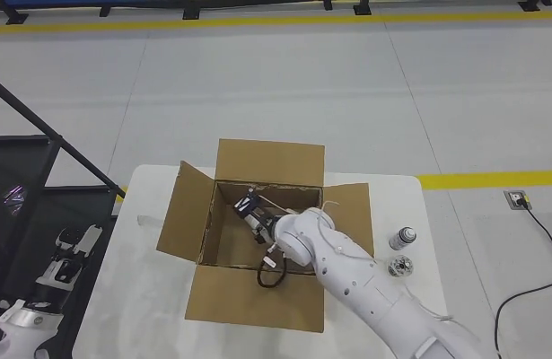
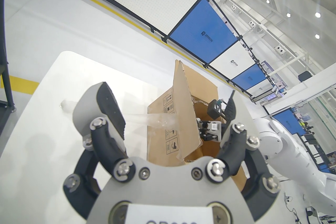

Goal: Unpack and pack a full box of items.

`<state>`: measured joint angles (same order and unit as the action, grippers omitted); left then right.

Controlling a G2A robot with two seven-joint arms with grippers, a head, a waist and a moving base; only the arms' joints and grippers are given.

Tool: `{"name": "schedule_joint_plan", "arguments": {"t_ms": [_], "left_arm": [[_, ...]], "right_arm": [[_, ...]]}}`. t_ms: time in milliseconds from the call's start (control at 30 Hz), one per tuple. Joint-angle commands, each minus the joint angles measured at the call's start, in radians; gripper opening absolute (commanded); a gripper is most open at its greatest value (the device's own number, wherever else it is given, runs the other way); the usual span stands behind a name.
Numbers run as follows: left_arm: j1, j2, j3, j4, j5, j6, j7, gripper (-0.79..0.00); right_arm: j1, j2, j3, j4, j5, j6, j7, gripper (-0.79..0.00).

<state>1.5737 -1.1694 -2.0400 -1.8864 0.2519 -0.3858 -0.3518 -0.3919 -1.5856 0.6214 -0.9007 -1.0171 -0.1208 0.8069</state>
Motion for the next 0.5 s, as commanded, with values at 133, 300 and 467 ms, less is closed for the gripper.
{"name": "schedule_joint_plan", "arguments": {"t_ms": [133,300,467], "left_arm": [[0.000,0.000,0.000,0.000,0.000,0.000,0.000,0.000],[0.000,0.000,0.000,0.000,0.000,0.000,0.000,0.000],[0.000,0.000,0.000,0.000,0.000,0.000,0.000,0.000]], "right_arm": [[0.008,-0.016,-0.003,0.060,-0.003,-0.013,-0.018,-0.462],[-0.009,-0.013,0.012,0.046,-0.032,0.001,-0.040,-0.366],[-0.072,0.017,0.058,-0.064,-0.095,0.026,-0.060,-0.222]]}}
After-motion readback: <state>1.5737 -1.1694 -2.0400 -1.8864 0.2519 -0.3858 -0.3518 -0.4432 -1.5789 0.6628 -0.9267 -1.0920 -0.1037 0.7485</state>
